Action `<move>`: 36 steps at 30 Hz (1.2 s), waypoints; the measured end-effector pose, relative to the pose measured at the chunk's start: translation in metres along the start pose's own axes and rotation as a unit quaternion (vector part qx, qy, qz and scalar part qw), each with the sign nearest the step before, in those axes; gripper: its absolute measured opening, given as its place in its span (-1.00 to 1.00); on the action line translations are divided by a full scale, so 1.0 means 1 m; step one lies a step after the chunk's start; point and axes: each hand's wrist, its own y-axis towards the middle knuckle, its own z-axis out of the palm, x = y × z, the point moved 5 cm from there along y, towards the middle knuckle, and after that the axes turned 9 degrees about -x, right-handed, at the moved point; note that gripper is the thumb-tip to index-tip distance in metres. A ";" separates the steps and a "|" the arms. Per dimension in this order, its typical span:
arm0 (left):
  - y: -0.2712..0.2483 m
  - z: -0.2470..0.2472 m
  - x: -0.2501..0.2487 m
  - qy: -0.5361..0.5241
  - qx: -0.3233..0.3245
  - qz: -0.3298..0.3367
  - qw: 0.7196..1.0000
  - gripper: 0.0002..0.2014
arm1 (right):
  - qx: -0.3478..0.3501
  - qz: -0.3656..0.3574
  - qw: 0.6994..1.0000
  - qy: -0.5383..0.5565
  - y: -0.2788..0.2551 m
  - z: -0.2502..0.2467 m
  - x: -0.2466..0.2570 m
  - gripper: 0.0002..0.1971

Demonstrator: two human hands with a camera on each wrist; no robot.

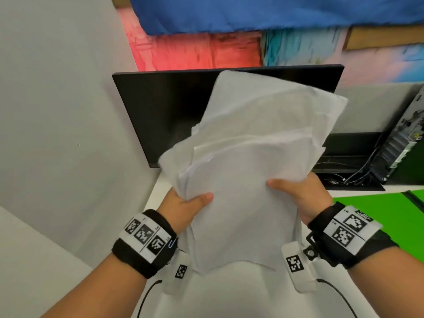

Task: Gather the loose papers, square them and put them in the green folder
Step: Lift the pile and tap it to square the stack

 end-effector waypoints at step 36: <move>0.029 -0.015 -0.132 -0.075 -0.104 0.225 0.966 -0.77 | 0.007 -0.093 0.995 -0.042 -0.014 -0.008 0.008 -0.59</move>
